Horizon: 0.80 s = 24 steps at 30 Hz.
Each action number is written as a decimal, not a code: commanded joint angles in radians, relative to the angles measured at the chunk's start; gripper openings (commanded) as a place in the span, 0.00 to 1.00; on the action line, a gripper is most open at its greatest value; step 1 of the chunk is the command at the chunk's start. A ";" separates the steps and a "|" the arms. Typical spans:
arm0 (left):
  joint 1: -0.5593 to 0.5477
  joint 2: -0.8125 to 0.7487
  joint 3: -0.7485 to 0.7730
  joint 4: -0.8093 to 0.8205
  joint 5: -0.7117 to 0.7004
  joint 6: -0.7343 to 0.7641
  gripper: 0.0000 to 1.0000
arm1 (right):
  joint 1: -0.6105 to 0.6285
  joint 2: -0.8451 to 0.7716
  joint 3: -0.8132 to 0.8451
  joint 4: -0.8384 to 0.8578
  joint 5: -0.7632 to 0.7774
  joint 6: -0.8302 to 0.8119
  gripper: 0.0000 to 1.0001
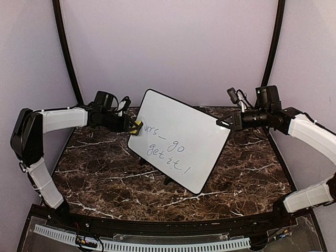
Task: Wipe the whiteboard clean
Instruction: Erase the center of the whiteboard.
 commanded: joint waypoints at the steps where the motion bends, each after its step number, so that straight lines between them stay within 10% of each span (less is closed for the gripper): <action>1: 0.029 0.030 0.076 0.063 0.031 -0.014 0.07 | 0.008 -0.014 0.008 0.089 -0.009 -0.082 0.00; 24: 0.044 -0.063 -0.167 0.023 0.006 -0.080 0.04 | 0.011 0.012 0.011 0.095 -0.020 -0.082 0.00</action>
